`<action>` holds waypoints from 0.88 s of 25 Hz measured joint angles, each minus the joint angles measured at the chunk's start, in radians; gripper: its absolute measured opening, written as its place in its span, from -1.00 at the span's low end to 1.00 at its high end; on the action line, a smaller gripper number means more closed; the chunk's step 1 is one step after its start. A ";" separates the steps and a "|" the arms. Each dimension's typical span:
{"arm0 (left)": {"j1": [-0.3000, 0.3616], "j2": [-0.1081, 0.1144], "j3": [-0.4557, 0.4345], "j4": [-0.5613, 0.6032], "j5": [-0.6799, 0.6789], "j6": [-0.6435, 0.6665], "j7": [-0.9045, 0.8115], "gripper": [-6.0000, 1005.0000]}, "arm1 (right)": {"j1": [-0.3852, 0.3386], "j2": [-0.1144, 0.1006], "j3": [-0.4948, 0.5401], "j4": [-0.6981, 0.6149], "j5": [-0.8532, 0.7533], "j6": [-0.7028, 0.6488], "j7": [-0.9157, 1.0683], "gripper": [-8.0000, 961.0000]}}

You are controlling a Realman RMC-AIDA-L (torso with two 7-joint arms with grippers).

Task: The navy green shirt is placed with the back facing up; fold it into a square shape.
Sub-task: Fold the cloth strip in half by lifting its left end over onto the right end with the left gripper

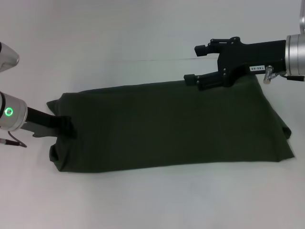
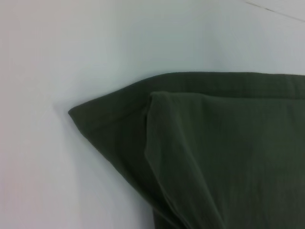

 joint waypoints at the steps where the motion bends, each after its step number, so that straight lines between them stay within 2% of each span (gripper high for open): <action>1: 0.000 0.000 0.000 0.000 0.001 -0.001 0.000 -0.95 | 0.000 0.000 0.000 0.000 0.000 0.002 0.000 0.91; 15: 0.013 0.019 -0.009 0.057 0.077 0.011 -0.021 -0.95 | -0.016 0.010 -0.003 0.001 -0.002 0.007 0.001 0.91; 22: 0.018 0.038 -0.011 0.115 0.115 0.083 -0.023 -0.95 | -0.032 0.014 -0.001 0.000 -0.002 0.002 0.000 0.91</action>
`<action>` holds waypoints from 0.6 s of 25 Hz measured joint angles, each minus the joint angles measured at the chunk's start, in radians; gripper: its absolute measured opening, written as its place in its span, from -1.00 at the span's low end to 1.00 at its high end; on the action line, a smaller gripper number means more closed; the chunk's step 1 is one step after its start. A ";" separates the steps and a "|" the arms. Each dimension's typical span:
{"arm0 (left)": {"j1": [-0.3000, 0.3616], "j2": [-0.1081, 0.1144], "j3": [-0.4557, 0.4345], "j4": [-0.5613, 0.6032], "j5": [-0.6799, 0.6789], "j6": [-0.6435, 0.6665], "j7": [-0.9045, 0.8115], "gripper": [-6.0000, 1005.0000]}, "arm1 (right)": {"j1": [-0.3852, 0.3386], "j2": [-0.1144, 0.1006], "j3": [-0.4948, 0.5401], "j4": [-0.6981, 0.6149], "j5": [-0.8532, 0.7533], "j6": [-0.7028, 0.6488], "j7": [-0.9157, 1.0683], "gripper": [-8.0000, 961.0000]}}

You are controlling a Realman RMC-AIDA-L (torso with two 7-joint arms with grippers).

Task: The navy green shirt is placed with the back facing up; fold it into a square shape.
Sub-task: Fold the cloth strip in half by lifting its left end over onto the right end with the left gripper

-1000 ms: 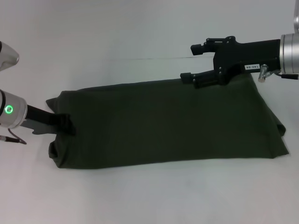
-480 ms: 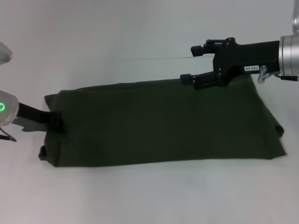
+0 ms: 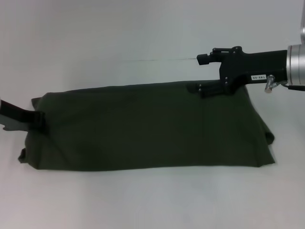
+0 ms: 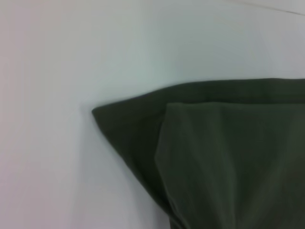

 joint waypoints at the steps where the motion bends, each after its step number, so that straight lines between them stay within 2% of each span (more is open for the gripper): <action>1: 0.000 0.004 -0.001 0.012 0.002 0.013 0.000 -0.95 | -0.003 0.001 0.000 0.000 0.000 0.000 -0.001 0.91; 6: -0.005 0.027 -0.002 0.067 0.017 0.102 0.007 -0.95 | -0.023 0.004 -0.002 0.001 0.000 -0.009 -0.008 0.91; 15: -0.029 0.047 -0.002 0.147 0.109 0.194 0.002 -0.95 | -0.069 0.010 -0.002 0.000 0.001 -0.040 -0.033 0.91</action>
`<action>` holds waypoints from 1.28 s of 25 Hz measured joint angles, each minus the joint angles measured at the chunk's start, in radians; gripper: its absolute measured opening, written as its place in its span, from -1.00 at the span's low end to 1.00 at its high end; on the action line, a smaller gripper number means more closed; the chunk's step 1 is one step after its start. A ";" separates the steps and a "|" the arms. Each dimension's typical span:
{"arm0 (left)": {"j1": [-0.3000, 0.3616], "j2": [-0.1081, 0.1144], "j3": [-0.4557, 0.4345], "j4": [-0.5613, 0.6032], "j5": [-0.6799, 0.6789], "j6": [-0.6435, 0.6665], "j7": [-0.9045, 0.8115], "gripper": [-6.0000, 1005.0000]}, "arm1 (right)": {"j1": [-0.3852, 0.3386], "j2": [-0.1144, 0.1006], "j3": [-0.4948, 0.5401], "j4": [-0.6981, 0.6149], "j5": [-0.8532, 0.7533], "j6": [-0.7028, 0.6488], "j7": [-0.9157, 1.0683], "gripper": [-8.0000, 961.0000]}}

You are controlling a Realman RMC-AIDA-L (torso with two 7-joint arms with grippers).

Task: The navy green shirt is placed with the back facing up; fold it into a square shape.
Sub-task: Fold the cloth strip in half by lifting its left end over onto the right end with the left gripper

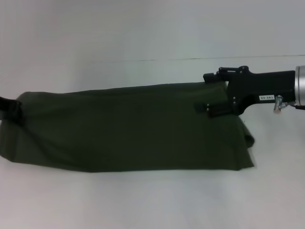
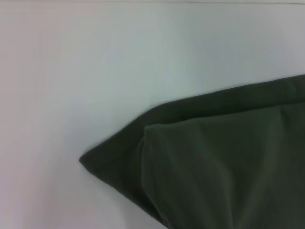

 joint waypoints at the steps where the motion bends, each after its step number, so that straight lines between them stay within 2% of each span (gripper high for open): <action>1: -0.001 0.003 0.000 0.010 0.007 0.013 -0.001 -0.95 | -0.005 0.001 0.000 0.000 0.000 -0.002 -0.003 0.91; 6: -0.010 0.009 0.001 0.081 0.013 0.084 -0.001 -0.95 | -0.025 0.005 -0.001 0.000 0.000 -0.018 -0.022 0.91; 12: -0.053 0.004 0.011 0.177 0.014 0.188 -0.002 -0.95 | -0.040 0.006 -0.001 0.007 0.000 -0.025 -0.040 0.91; 19: -0.153 -0.040 0.013 0.258 0.007 0.294 -0.005 -0.95 | -0.074 0.004 0.002 0.010 -0.001 -0.016 -0.061 0.91; 23: -0.231 -0.081 0.025 0.287 0.010 0.341 -0.011 -0.95 | -0.097 -0.004 0.013 0.006 -0.001 -0.015 -0.068 0.91; 32: -0.391 -0.166 0.178 0.280 0.012 0.335 -0.092 -0.95 | -0.151 -0.026 0.062 0.001 -0.001 -0.013 -0.081 0.91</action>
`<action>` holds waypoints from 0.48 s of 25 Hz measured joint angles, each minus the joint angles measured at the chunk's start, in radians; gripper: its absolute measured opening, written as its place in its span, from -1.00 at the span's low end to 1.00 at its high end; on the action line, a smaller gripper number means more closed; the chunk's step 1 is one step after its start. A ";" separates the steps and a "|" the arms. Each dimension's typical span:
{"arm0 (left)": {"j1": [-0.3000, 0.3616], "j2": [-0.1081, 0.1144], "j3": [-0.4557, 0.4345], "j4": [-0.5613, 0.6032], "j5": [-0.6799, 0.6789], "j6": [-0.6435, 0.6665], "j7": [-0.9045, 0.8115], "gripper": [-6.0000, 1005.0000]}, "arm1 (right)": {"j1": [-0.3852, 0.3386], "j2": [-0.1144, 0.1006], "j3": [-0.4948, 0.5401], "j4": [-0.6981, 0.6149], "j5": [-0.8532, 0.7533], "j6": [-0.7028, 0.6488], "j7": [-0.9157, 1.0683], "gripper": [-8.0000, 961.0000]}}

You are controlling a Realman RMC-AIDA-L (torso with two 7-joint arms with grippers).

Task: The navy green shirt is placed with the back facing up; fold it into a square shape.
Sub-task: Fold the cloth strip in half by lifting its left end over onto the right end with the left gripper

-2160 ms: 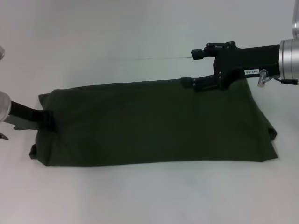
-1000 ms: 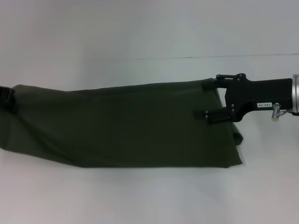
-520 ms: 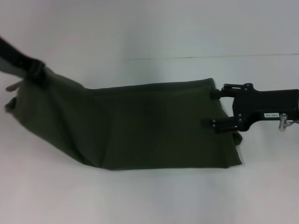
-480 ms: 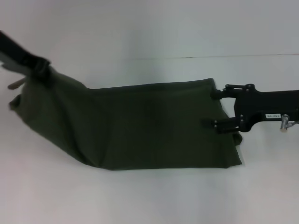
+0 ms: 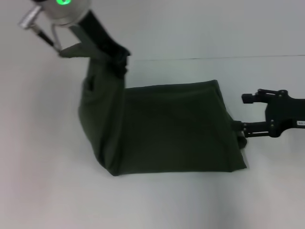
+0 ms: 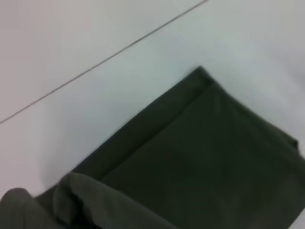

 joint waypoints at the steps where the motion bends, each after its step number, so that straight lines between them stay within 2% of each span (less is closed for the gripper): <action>1: -0.014 -0.012 0.010 -0.001 0.000 -0.004 -0.006 -0.95 | -0.004 -0.003 0.003 0.000 0.000 0.000 -0.001 0.91; 2: -0.027 -0.023 0.017 -0.001 0.000 -0.011 -0.011 -0.95 | -0.008 -0.005 0.006 0.000 -0.001 0.001 -0.002 0.91; 3: -0.048 -0.046 0.035 -0.003 0.001 -0.032 -0.025 -0.95 | -0.012 -0.007 0.013 0.000 -0.003 0.001 -0.004 0.91; 4: -0.048 -0.046 0.035 -0.003 0.001 -0.032 -0.025 -0.95 | -0.015 -0.007 0.021 0.000 -0.006 0.002 -0.007 0.91; 10: -0.084 -0.107 0.074 -0.051 0.003 -0.142 -0.045 -0.94 | -0.034 -0.012 0.053 0.000 -0.022 0.002 -0.018 0.91; 12: -0.097 -0.119 0.081 -0.082 -0.002 -0.175 -0.046 -0.93 | -0.037 -0.017 0.054 0.001 -0.023 0.003 -0.018 0.91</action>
